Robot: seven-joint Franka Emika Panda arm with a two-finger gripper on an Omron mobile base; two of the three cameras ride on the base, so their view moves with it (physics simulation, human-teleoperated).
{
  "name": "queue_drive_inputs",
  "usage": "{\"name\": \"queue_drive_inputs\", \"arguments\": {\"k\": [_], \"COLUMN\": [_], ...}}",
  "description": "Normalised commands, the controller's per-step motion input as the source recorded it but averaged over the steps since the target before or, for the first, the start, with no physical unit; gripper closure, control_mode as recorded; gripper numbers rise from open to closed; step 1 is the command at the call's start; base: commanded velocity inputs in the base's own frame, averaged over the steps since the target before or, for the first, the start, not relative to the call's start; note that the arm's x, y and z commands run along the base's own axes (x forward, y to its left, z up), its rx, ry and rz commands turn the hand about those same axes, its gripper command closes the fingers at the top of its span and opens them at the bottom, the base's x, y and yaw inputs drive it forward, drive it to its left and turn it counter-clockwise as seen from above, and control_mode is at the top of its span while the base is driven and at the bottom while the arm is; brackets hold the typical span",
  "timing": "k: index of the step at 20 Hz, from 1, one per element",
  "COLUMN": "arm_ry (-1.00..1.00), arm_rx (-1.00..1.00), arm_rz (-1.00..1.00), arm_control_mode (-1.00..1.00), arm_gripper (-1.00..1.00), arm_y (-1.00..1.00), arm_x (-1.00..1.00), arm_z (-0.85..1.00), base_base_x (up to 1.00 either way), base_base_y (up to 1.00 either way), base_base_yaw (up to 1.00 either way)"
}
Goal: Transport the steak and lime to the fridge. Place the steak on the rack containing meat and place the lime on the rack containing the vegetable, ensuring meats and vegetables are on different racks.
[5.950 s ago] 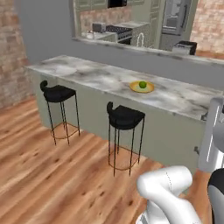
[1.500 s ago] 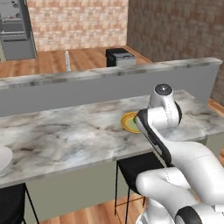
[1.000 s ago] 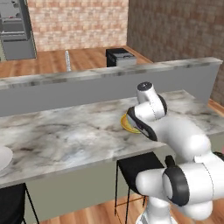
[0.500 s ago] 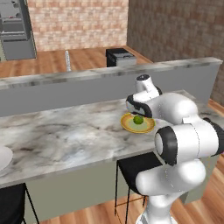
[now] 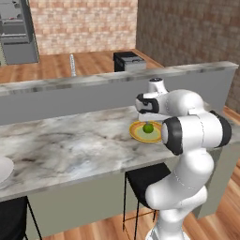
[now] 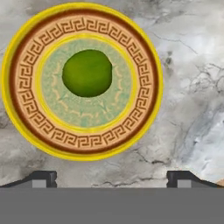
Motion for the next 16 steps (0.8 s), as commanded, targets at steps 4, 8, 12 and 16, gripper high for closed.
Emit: {"name": "queue_drive_inputs", "arguments": {"k": [4, 8, 12, 16], "arm_ry": [0.00, 0.02, 0.00, 0.01], "arm_rx": [0.13, 0.04, 0.00, 0.01], "arm_rz": [0.04, 0.00, 0.00, 0.00], "arm_control_mode": [-1.00, -1.00, -1.00, -1.00], "arm_gripper": [-1.00, -1.00, -1.00, -1.00], "arm_y": [0.00, -0.02, -0.01, 0.00], "arm_x": [0.19, 0.24, 0.30, 0.41], "arm_z": [-0.24, -0.15, -0.28, -0.30], "base_base_x": [0.00, 0.00, 0.00, 0.00], "base_base_y": [0.00, 0.00, 0.00, 0.00], "base_base_yaw": [0.00, 0.00, 0.00, 0.00]}}
